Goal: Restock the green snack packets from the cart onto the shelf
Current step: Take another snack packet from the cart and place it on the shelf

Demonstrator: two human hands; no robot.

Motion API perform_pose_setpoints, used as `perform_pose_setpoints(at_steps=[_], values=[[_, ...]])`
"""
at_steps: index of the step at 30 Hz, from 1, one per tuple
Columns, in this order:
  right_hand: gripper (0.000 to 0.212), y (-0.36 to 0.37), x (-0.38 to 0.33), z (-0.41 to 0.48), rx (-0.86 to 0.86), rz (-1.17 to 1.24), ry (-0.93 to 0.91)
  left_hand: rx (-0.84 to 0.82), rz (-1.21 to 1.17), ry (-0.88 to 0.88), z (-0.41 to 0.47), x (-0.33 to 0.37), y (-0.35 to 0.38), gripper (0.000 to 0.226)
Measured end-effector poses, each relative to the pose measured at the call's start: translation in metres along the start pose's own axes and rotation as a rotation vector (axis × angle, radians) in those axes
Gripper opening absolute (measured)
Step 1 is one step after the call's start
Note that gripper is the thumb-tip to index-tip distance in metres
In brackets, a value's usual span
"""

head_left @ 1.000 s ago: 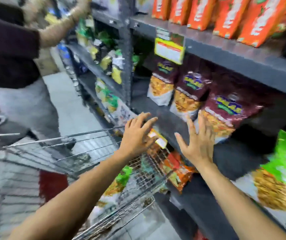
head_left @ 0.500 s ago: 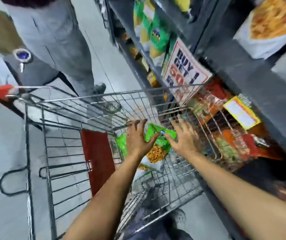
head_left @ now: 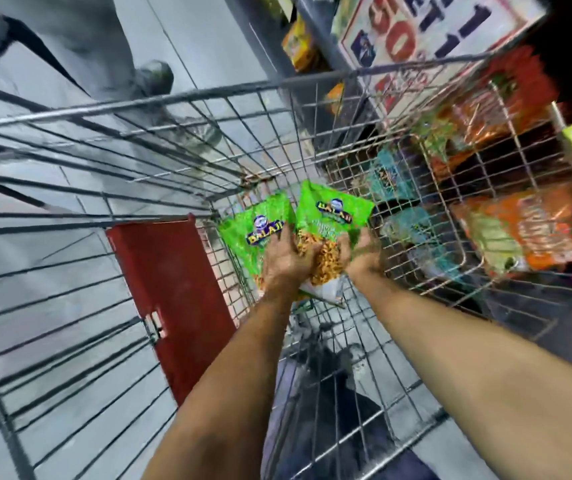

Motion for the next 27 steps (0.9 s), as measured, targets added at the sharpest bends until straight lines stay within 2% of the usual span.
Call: perform_pose_setpoints(at_steps=[4, 8, 10, 11, 12, 16, 18, 21, 27], values=[[0.042, 0.012, 0.007, 0.011, -0.089, 0.243, 0.155, -0.103, -0.076, -0.045, 0.014, -0.009, 0.003, 0.069], [0.058, 0.014, 0.01, 0.019, -0.246, 0.525, 0.398, -0.184, -0.277, -0.078, 0.015, -0.008, -0.001, 0.059], [0.035, 0.011, 0.013, 0.025, -0.313, 0.55, 0.439, -0.187, -0.382, -0.077, 0.011, -0.007, -0.001, 0.058], [0.019, 0.006, 0.012, 0.023, -0.33, 0.57, 0.434, -0.174, -0.402, -0.068, 0.007, -0.005, -0.002, 0.058], [0.014, 0.002, 0.011, 0.022, -0.336, 0.605, 0.412, -0.155, -0.425, -0.048, 0.004, -0.003, -0.003, 0.058], [0.023, -0.02, 0.014, 0.024, -0.285, 0.743, 0.318, -0.124, -0.588, -0.029, -0.016, 0.016, -0.01, 0.051], [0.025, -0.042, 0.011, 0.024, -0.268, 0.785, 0.266, -0.121, -0.672, 0.074, -0.03, 0.037, -0.017, 0.042], [0.028, -0.117, -0.012, -0.013, -0.144, 0.882, 0.175, -0.149, -0.722, 0.247, -0.056, 0.079, -0.027, 0.036], [0.029, -0.22, -0.022, -0.067, 0.053, 0.912, -0.128, -0.226, -0.744, 0.46, -0.104, 0.153, -0.042, 0.046]])
Point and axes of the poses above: each hand's wrist, its own z-axis towards the middle knuckle, its own y-axis out of the palm, x = y × z, the point moved 2 cm from there along z, towards the middle knuckle, and after that the axes turned 6 degrees about -x, right-handed, at the moved point
